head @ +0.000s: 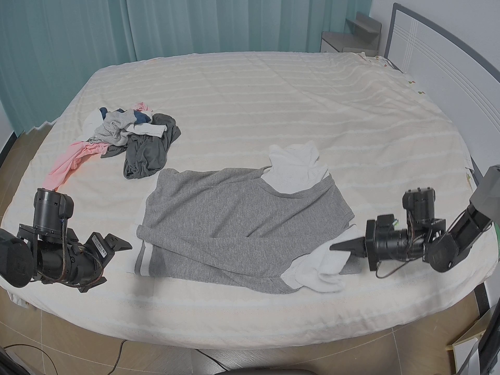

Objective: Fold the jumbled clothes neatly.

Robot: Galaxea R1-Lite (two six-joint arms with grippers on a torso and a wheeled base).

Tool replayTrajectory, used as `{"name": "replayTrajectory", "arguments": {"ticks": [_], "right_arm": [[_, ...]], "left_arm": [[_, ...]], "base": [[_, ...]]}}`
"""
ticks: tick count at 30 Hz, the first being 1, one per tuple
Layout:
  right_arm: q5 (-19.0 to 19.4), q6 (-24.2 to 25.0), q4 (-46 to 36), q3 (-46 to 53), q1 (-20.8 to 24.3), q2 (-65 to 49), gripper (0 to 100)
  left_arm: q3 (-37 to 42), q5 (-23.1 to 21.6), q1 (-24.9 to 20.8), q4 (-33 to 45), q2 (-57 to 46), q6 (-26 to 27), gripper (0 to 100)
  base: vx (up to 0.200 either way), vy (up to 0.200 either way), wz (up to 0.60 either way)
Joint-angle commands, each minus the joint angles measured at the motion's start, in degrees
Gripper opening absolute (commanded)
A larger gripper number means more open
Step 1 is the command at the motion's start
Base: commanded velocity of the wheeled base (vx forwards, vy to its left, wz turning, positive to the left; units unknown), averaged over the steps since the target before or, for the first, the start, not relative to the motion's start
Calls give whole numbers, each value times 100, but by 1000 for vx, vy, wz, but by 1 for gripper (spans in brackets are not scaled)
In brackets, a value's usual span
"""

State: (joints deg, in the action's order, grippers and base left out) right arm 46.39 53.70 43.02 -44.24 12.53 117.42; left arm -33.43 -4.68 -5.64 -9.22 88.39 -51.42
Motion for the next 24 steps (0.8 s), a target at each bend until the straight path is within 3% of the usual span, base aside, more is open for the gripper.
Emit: {"name": "replayTrajectory", "arguments": {"ticks": [1,6,11,24], "right_arm": [[90,457,-927,-1746,-14,273,0],[-86,607,-1727,-2950,4,774,0],[-675,651,-2500,-4110,83,1292,0],[-1501,651,-3502,-5648,83,1863,0]], "left_arm": [[3,2,2,-1,29,0,100],[3,55,2,-1,29,0,100],[3,248,2,-19,99,9,100],[3,248,-33,-19,99,0,100]], "base": [[0,0,0],[0,0,0],[0,0,0],[0,0,0]]}}
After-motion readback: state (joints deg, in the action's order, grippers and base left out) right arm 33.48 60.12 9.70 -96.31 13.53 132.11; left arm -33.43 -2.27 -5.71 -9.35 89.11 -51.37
